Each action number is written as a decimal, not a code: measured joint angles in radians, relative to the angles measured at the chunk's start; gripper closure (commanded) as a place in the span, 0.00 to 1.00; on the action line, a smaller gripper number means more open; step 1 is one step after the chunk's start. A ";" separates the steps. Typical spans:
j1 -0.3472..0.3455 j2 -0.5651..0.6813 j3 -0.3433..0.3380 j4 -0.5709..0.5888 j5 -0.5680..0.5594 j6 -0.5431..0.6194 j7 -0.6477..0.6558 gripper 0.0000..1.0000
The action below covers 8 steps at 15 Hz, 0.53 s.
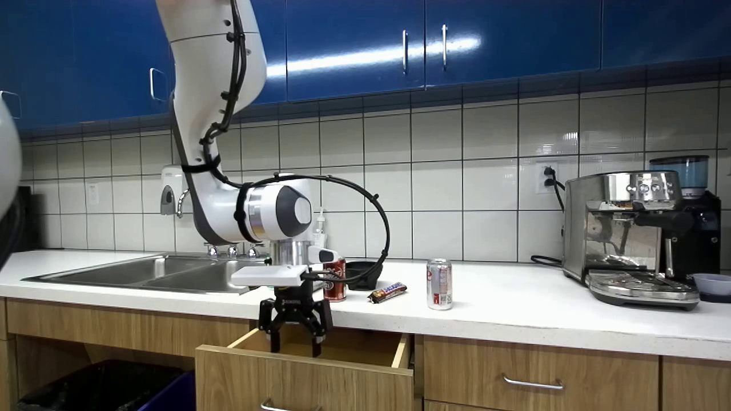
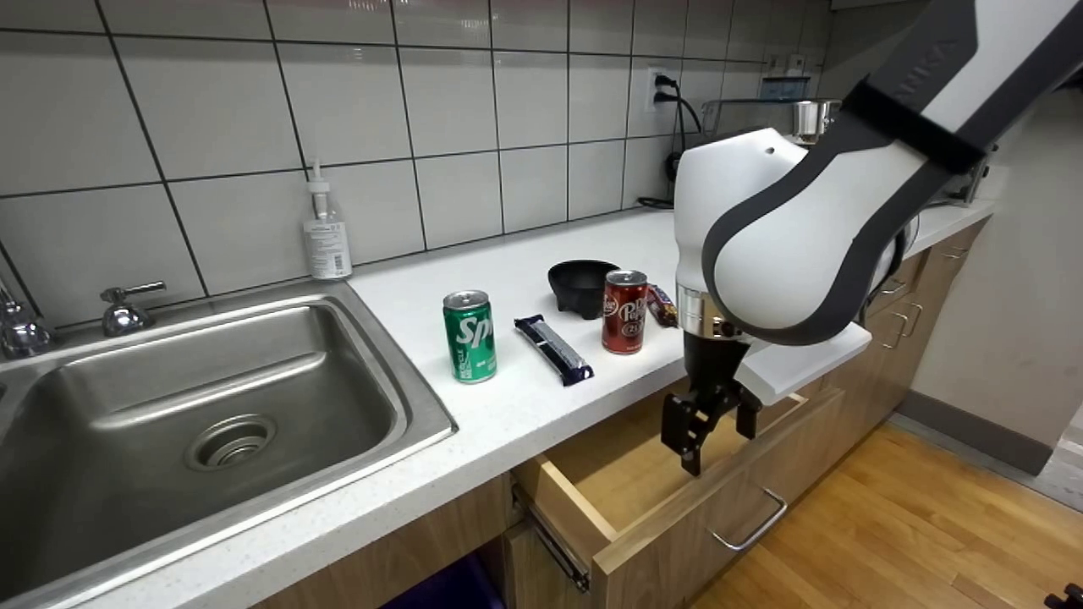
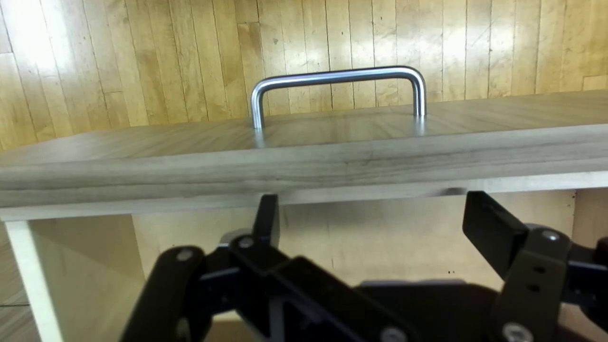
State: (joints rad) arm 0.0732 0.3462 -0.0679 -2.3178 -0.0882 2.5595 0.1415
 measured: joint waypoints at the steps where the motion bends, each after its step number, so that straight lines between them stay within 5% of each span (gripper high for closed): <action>1: 0.000 0.000 0.000 0.004 0.000 0.000 -0.001 0.00; 8: -0.002 0.015 0.000 0.021 0.000 0.000 -0.018 0.00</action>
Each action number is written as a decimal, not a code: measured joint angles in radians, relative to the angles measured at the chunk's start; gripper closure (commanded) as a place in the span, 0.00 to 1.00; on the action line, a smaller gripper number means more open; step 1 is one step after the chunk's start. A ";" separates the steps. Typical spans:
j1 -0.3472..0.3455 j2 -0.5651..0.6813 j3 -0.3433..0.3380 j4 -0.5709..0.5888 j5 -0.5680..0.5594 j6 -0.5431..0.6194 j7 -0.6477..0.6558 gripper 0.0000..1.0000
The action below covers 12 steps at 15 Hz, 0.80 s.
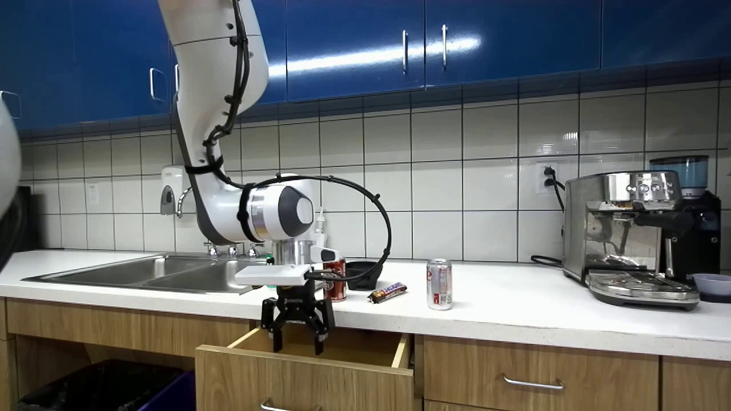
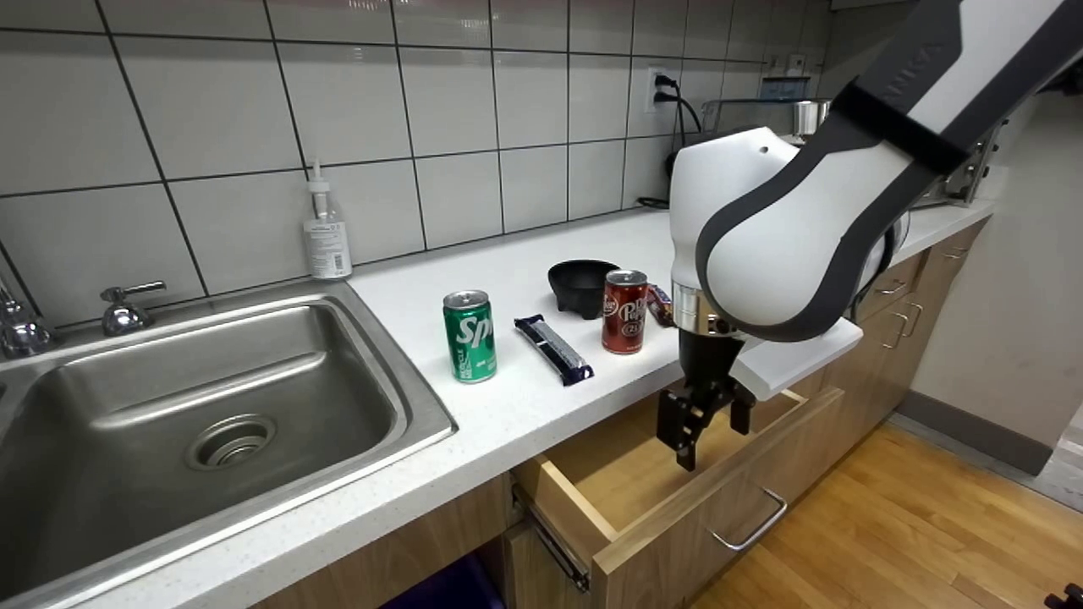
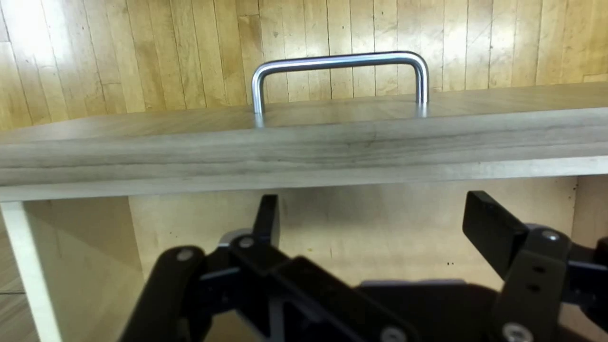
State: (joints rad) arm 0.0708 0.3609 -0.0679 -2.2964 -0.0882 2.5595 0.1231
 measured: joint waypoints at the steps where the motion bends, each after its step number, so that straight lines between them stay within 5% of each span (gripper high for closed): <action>1: 0.000 0.007 0.000 0.002 0.000 0.000 -0.003 0.00; 12: -0.005 0.033 0.000 0.015 0.000 0.000 -0.013 0.00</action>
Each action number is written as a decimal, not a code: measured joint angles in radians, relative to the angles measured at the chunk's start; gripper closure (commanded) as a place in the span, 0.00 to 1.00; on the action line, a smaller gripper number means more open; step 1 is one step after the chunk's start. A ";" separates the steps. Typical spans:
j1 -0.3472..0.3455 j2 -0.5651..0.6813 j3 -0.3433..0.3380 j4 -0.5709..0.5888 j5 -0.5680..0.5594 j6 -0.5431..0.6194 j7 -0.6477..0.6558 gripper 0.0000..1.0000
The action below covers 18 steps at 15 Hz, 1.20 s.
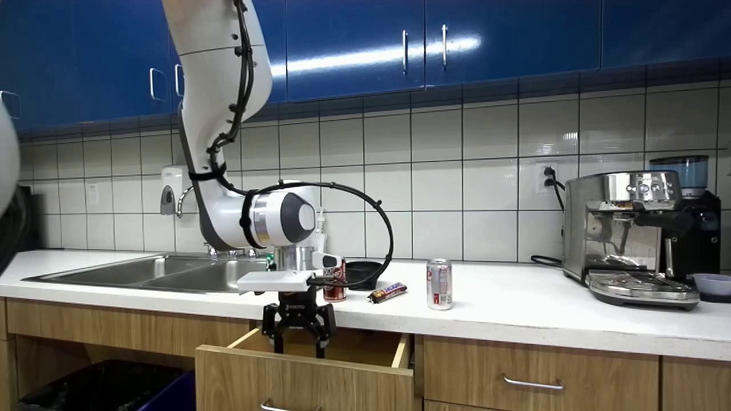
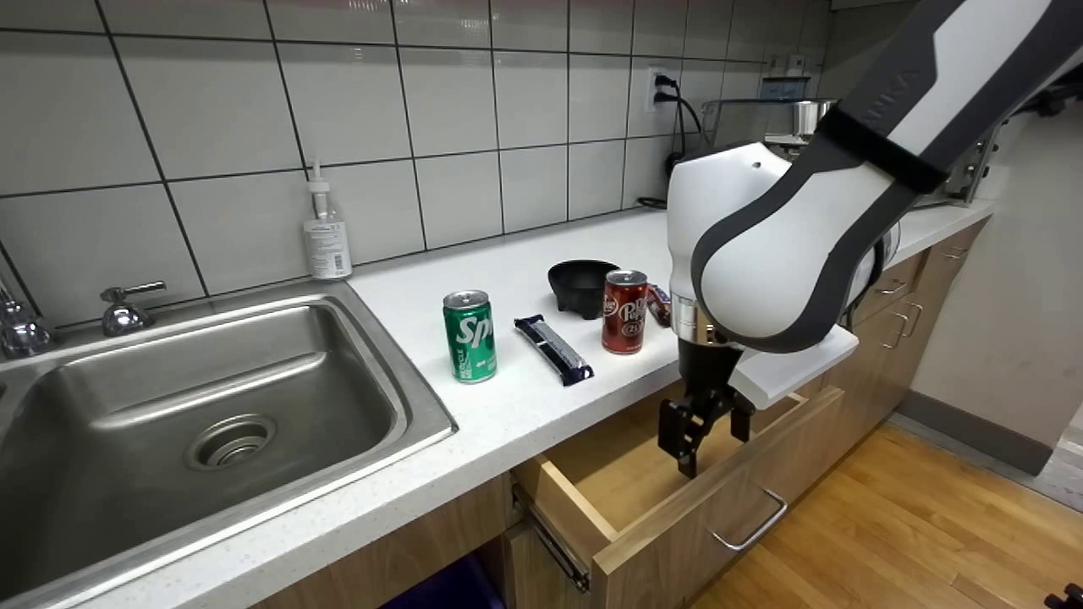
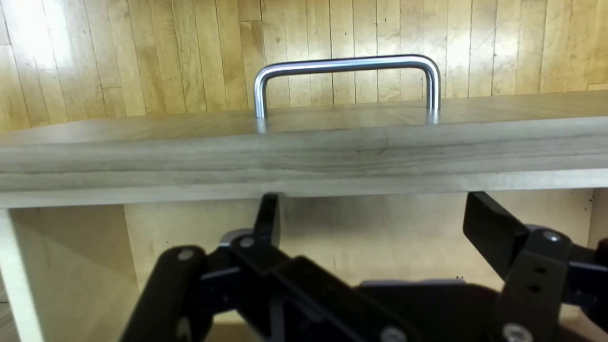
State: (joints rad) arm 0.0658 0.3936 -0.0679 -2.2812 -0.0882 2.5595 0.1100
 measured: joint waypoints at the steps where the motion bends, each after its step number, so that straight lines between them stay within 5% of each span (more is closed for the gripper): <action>1: -0.001 0.000 0.000 0.001 0.000 0.000 0.000 0.00; 18: -0.009 0.012 0.006 0.012 0.010 -0.015 -0.020 0.00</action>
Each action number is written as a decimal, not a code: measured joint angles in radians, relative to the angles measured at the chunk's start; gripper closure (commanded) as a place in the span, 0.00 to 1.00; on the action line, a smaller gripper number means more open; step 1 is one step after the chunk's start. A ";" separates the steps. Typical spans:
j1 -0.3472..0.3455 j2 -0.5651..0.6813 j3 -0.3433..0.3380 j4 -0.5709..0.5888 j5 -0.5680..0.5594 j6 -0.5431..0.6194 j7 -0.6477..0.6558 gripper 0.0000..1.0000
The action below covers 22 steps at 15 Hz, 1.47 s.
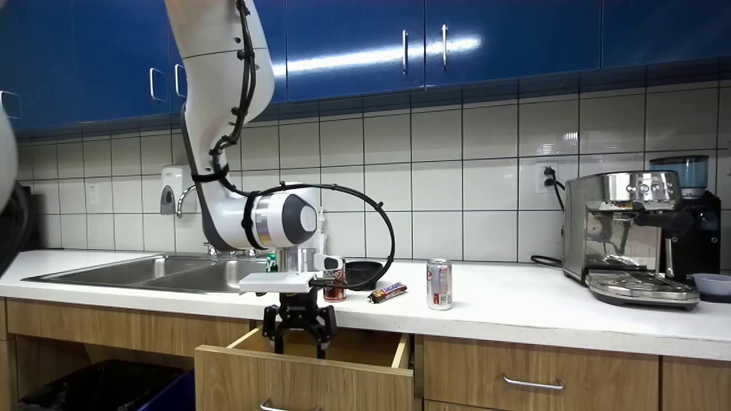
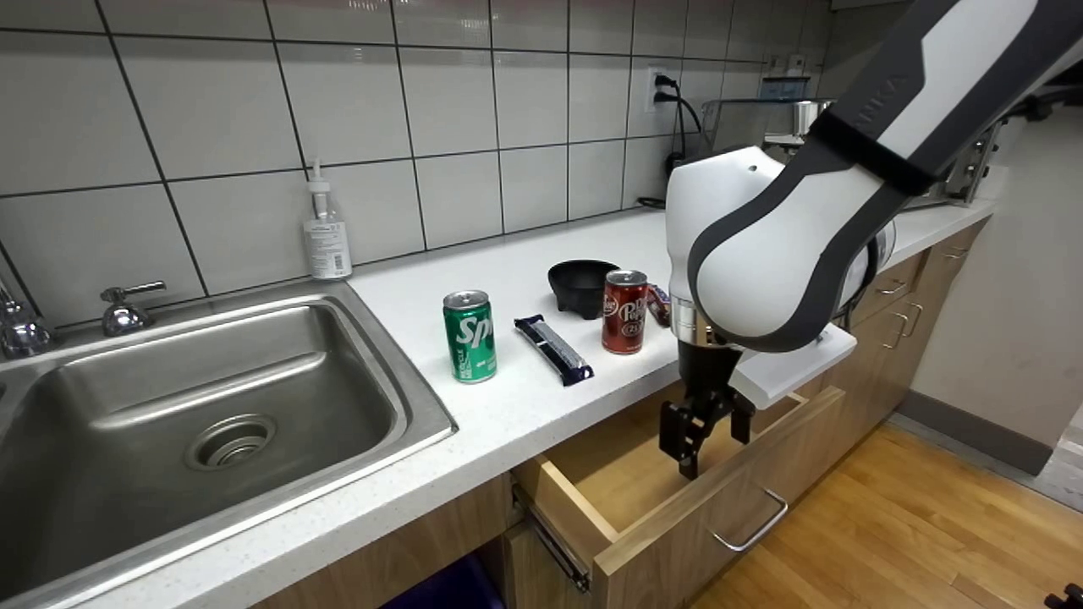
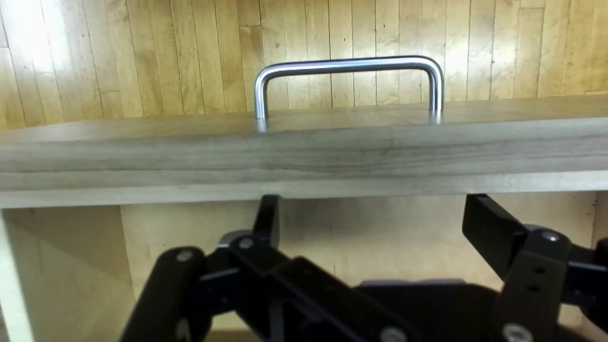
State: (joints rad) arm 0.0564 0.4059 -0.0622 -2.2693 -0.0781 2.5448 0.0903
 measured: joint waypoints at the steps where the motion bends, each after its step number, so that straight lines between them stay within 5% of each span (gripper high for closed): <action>1: 0.000 -0.001 0.000 -0.001 0.001 -0.002 0.000 0.00; 22: 0.000 -0.067 0.007 -0.112 0.004 -0.006 0.000 0.00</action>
State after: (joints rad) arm 0.0563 0.3388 -0.0552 -2.3810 -0.0743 2.5392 0.0903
